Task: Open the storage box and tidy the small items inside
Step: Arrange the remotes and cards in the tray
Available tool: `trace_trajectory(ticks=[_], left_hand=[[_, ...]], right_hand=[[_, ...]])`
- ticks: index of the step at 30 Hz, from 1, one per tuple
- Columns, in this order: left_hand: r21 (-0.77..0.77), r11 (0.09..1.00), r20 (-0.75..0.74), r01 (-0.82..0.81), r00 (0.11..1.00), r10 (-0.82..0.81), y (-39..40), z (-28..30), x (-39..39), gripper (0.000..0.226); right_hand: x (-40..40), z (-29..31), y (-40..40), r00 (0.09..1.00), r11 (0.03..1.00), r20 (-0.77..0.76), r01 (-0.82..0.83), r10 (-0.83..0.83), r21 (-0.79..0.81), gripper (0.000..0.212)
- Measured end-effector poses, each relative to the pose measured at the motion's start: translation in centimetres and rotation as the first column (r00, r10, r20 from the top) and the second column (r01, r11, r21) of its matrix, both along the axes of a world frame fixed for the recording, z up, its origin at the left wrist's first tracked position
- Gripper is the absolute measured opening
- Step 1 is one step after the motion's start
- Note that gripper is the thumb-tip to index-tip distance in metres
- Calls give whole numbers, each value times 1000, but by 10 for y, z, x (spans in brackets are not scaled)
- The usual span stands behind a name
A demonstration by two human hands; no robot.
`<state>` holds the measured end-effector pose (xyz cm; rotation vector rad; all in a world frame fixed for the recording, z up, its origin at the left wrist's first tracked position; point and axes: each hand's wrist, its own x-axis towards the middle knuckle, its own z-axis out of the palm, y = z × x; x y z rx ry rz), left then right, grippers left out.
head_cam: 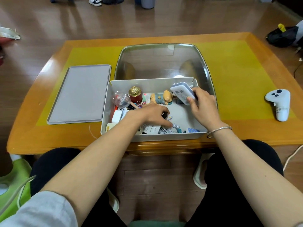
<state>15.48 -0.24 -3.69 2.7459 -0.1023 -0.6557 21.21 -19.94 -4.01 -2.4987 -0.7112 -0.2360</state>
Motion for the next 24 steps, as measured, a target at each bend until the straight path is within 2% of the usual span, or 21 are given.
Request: trace_trajectory(ticks=[2, 4, 10, 16, 19, 24], left_hand=[[68, 998, -52, 16, 999, -12, -4, -1, 1, 81], [118, 992, -68, 44, 997, -36, -6, -2, 2, 84], [98, 990, -33, 104, 994, -101, -11, -6, 2, 59], [176, 974, -20, 146, 989, -144, -17, -8, 1, 48], [227, 963, -39, 147, 989, -142, -18, -5, -3, 50], [314, 938, -24, 149, 989, -149, -21, 1, -9, 60]], right_hand=[[-1, 0, 0, 999, 1000, 33, 4, -3, -19, 19], [-1, 0, 1, 998, 1000, 58, 2, 0, -32, 19], [-5, 1, 0, 989, 995, 143, -32, 44, -91, 21], [-5, 5, 1, 961, 957, 227, -94, 159, -275, 13], [-4, 4, 2, 949, 916, 245, -88, 196, -392, 7], [-3, 2, 8, 955, 807, 199, -61, 218, -587, 14]])
